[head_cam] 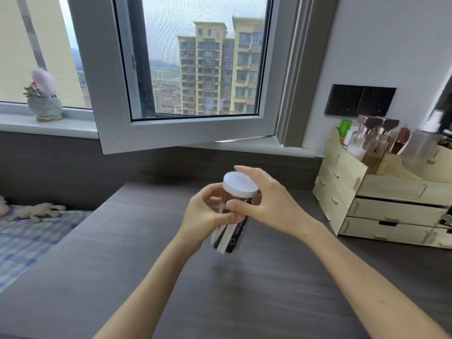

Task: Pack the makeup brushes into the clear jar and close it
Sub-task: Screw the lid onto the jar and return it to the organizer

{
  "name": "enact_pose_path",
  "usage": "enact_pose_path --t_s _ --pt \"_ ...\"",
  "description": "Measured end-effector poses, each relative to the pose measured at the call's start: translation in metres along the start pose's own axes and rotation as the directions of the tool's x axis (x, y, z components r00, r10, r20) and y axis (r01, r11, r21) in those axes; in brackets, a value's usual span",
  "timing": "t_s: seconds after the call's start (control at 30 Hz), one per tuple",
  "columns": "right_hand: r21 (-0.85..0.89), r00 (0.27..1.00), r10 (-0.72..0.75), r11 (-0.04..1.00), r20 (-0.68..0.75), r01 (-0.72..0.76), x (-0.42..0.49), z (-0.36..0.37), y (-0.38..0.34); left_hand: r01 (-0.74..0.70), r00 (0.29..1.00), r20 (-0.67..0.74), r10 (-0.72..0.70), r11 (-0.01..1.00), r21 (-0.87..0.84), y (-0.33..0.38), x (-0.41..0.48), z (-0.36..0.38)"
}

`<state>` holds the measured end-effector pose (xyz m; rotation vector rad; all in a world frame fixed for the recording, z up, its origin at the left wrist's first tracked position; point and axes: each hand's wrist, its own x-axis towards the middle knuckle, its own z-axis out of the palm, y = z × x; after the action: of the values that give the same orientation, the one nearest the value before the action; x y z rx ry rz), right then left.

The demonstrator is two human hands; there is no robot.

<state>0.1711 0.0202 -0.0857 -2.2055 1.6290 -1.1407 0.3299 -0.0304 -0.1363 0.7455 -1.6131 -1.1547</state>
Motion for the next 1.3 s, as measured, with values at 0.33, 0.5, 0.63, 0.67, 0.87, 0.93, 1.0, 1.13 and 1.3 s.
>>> enact_pose_path --t_s 0.33,0.5,0.63,0.67,0.87,0.93,1.0,1.13,1.3 --pt "-0.005 0.882 0.064 0.997 -0.467 -0.075 -0.04 -0.123 0.008 -0.135 0.955 0.251 0.16 0.984 -0.114 0.055 0.04 0.088" --pt "-0.061 0.763 0.063 0.989 -0.643 -0.133 -0.062 -0.2 0.029 -0.188 0.895 0.393 0.21 0.978 -0.094 0.069 0.06 0.151" --pt "-0.199 0.684 0.015 0.952 -0.729 -0.233 -0.065 -0.242 0.05 -0.202 0.85 0.488 0.198 0.978 -0.046 0.085 0.08 0.2" --pt "-0.245 0.671 -0.009 0.935 -0.741 -0.257 -0.064 -0.248 0.056 -0.199 0.847 0.494 0.196 0.979 -0.046 0.09 0.085 0.21" --pt "-0.341 0.656 -0.046 0.881 -0.753 -0.329 -0.053 -0.267 0.1 -0.134 0.862 0.488 0.136 0.99 -0.04 0.103 0.109 0.253" --pt "-0.322 0.665 -0.023 0.887 -0.747 -0.331 -0.05 -0.269 0.113 -0.116 0.864 0.488 0.121 0.992 -0.041 0.104 0.113 0.264" --pt "-0.3 0.688 0.016 0.892 -0.726 -0.337 -0.046 -0.269 0.125 -0.104 0.868 0.486 0.102 0.994 -0.023 0.103 0.118 0.272" --pt "-0.293 0.744 0.102 0.877 -0.66 -0.38 -0.034 -0.269 0.142 -0.095 0.869 0.491 0.064 0.995 0.037 0.099 0.129 0.283" --pt "-0.316 0.776 0.222 0.821 -0.59 -0.475 -0.015 -0.276 0.155 -0.095 0.863 0.506 0.017 0.987 0.128 0.09 0.139 0.293"
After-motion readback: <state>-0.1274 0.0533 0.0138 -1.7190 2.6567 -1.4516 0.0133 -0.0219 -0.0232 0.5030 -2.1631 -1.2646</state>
